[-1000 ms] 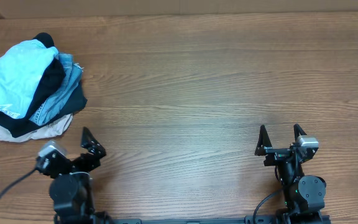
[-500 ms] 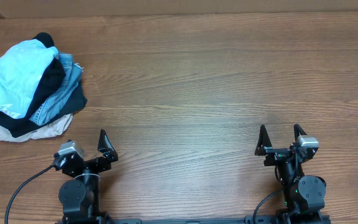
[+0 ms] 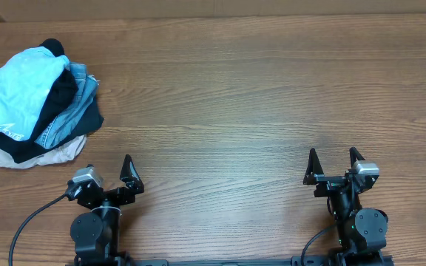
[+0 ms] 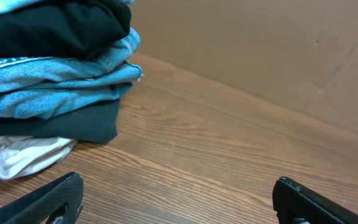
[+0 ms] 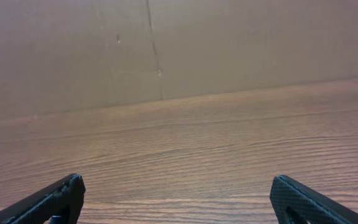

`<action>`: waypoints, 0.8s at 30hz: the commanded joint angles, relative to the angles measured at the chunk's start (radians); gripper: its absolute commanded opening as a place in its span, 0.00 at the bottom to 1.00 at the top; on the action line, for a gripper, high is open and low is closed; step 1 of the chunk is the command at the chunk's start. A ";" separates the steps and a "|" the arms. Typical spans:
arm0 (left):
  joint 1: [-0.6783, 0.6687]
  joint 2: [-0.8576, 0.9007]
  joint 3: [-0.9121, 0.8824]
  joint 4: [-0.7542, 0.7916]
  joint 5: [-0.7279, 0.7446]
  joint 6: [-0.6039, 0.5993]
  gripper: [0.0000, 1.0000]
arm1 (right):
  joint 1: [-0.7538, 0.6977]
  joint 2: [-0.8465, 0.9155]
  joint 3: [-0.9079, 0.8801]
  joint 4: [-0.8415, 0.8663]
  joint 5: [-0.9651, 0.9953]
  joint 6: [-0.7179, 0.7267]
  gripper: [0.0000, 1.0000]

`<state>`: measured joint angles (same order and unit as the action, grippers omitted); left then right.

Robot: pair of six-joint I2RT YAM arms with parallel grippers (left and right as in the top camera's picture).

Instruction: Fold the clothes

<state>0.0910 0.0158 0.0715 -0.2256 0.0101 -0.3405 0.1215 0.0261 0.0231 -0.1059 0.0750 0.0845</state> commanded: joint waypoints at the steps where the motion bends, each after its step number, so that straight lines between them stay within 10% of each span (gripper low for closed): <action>1: -0.007 0.023 -0.002 -0.002 0.197 -0.005 1.00 | 0.002 -0.006 -0.002 0.003 -0.003 -0.003 1.00; 6: -0.006 0.142 0.001 0.003 0.752 -0.023 1.00 | 0.002 -0.006 -0.002 0.003 -0.003 -0.003 1.00; 24: -0.006 0.188 0.000 0.002 0.739 -0.023 1.00 | 0.002 -0.006 -0.002 0.003 -0.002 -0.003 1.00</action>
<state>0.0910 0.1997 0.0715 -0.2184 0.7265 -0.3489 0.1215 0.0261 0.0231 -0.1059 0.0746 0.0845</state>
